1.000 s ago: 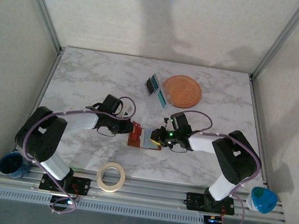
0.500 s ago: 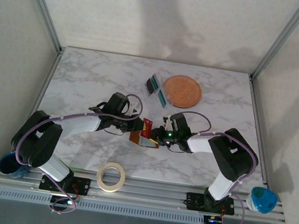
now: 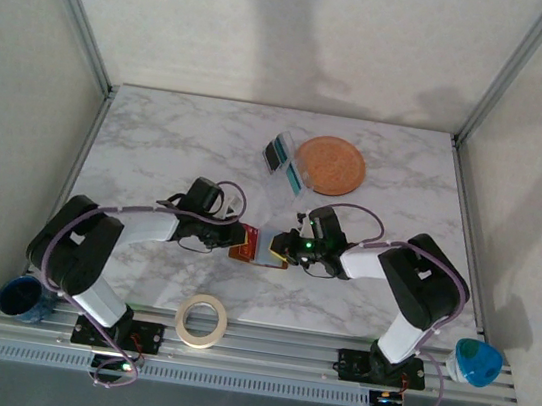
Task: Put the credit cards into the card holder
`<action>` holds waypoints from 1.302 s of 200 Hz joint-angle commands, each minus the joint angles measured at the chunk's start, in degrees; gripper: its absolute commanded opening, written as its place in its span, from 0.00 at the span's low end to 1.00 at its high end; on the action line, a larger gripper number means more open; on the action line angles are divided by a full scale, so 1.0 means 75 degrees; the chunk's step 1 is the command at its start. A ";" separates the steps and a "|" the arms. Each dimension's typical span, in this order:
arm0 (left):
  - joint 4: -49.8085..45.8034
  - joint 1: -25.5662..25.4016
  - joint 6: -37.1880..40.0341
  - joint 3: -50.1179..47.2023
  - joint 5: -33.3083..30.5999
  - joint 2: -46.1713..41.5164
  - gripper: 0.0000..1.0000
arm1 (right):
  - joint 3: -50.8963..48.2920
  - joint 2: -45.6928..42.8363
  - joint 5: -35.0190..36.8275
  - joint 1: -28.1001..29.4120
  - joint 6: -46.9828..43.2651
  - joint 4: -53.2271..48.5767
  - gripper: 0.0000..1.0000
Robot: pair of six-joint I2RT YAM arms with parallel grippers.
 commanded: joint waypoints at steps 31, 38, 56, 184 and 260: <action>0.0409 0.0142 0.0326 -0.0240 0.0300 0.0171 0.00 | -0.0168 0.0064 0.0188 0.0081 -0.0012 -0.0693 0.20; 0.0474 0.0143 0.0346 -0.0256 0.0357 0.0173 0.00 | -0.0178 0.0138 0.0107 0.0075 0.0054 -0.0562 0.20; 0.0464 0.0187 0.0507 -0.0263 0.0442 0.0125 0.00 | -0.0168 0.0291 -0.0090 0.0074 0.0209 -0.0292 0.22; 0.0700 0.0246 0.0167 -0.0208 0.0597 -0.0153 0.00 | 0.0536 -0.1198 -0.0257 0.0052 -0.0522 -0.2319 0.37; 0.0963 0.0040 0.0080 -0.0129 0.0684 -0.0032 0.00 | 0.0626 -0.0993 -0.0280 -0.0355 -0.1083 -0.2841 0.34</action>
